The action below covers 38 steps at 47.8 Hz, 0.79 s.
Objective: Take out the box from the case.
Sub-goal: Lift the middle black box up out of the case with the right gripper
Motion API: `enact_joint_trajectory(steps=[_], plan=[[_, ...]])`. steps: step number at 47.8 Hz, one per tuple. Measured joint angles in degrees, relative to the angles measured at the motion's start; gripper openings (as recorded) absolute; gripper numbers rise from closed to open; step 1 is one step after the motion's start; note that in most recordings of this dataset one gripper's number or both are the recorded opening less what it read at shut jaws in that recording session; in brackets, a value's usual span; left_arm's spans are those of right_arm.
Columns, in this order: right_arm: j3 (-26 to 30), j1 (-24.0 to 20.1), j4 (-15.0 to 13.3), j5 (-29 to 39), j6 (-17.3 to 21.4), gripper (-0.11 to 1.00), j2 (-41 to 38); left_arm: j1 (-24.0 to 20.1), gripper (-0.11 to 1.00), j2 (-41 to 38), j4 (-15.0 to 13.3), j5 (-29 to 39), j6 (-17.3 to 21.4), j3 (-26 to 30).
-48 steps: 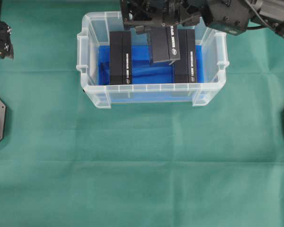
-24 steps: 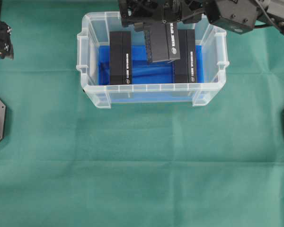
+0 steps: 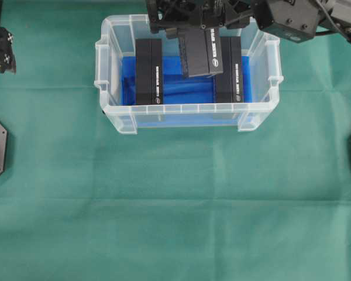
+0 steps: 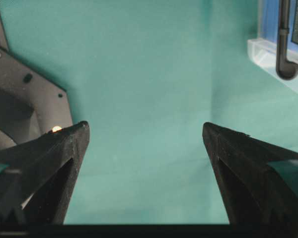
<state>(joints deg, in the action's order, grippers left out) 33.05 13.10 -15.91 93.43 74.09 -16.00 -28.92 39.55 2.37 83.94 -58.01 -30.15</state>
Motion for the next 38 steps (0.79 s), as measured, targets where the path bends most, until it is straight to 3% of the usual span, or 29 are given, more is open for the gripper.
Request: enact_joint_trajectory(steps=[21,38], plan=[[0.1,-0.3,-0.4,0.0,0.4,0.67,0.0,0.0,0.97,0.0,0.0,-0.1,0.0,0.0],[0.1,-4.2,-0.4,1.6,3.2,0.67,0.0,0.0,0.97,0.0,0.1,-0.1,0.0,-0.2]])
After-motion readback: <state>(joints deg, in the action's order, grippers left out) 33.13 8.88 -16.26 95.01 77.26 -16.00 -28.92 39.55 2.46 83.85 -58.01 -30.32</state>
